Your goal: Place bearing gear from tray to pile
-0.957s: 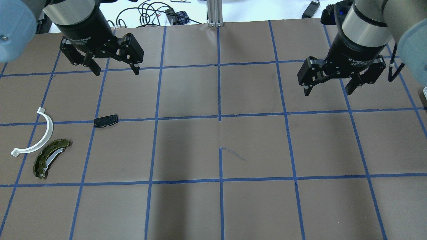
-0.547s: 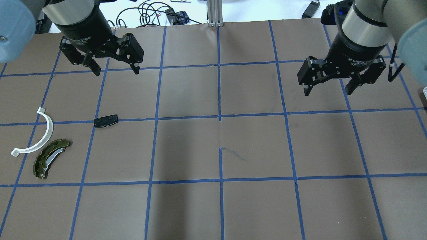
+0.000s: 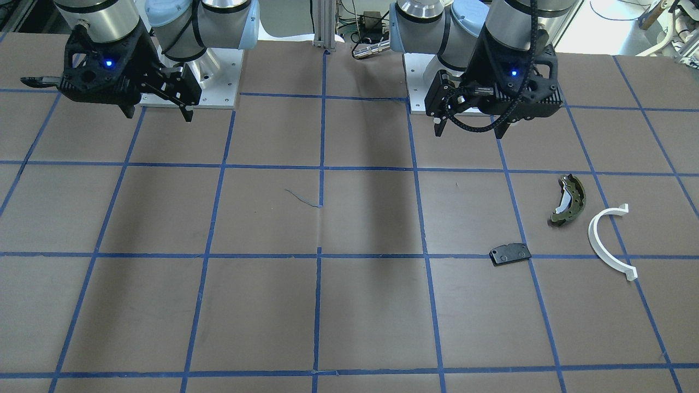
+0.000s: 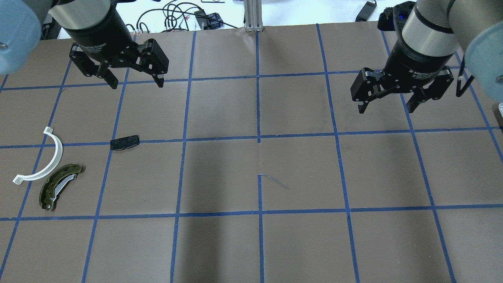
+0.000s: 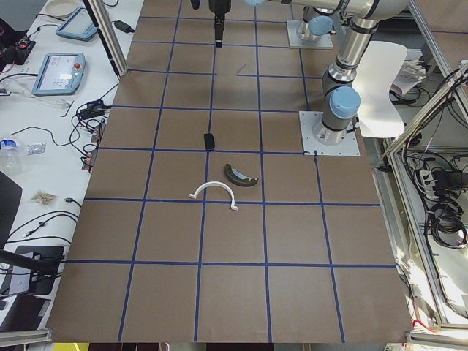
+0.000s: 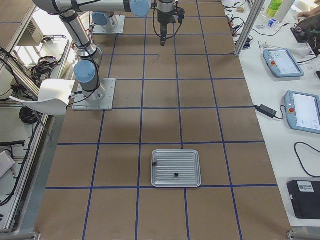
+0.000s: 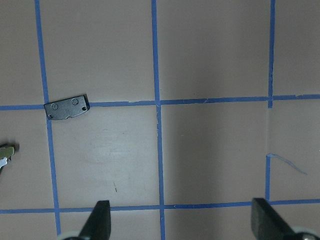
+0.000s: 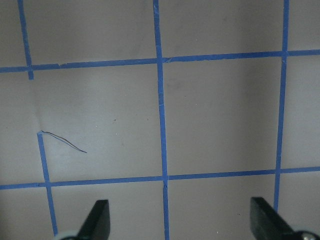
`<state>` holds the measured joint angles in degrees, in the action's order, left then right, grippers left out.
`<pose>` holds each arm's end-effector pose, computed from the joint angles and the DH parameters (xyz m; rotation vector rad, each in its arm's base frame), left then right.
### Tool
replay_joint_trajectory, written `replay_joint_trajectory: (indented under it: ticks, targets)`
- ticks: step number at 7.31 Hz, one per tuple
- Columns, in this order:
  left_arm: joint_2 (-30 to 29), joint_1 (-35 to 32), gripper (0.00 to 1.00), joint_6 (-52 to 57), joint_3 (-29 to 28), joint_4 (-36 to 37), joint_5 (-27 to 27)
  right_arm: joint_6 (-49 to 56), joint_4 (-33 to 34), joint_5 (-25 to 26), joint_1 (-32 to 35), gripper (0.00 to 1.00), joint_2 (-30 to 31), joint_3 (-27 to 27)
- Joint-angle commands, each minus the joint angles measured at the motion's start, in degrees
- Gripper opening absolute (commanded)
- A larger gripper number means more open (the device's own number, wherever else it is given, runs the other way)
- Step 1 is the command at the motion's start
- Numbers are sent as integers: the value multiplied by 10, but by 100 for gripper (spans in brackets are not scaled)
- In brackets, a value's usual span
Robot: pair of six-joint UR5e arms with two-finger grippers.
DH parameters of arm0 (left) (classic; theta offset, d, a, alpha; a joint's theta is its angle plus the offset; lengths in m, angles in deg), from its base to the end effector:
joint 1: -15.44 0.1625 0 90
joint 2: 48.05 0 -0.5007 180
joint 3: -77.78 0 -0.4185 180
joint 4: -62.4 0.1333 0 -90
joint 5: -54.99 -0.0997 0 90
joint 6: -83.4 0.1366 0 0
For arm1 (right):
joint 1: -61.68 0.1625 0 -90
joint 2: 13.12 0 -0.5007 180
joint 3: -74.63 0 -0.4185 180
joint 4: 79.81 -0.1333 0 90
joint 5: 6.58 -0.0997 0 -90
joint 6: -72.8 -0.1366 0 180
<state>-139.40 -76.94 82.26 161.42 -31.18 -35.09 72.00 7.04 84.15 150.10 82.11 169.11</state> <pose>-0.1551 -0.5258 0.5655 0.0340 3.1405 -0.0392 0.1186 -0.4702 0.5259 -0.0646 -3.1278 -0.0657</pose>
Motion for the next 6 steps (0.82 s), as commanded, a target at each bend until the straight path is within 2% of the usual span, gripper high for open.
replay_joint_trajectory:
  ticks: [1,6]
  targets:
    - [4,0,100,0,-1,2,0,28,1,4,-9,100,-1,0]
    - [0,0,100,0,0,2,0,63,-1,5,-100,100,-1,0]
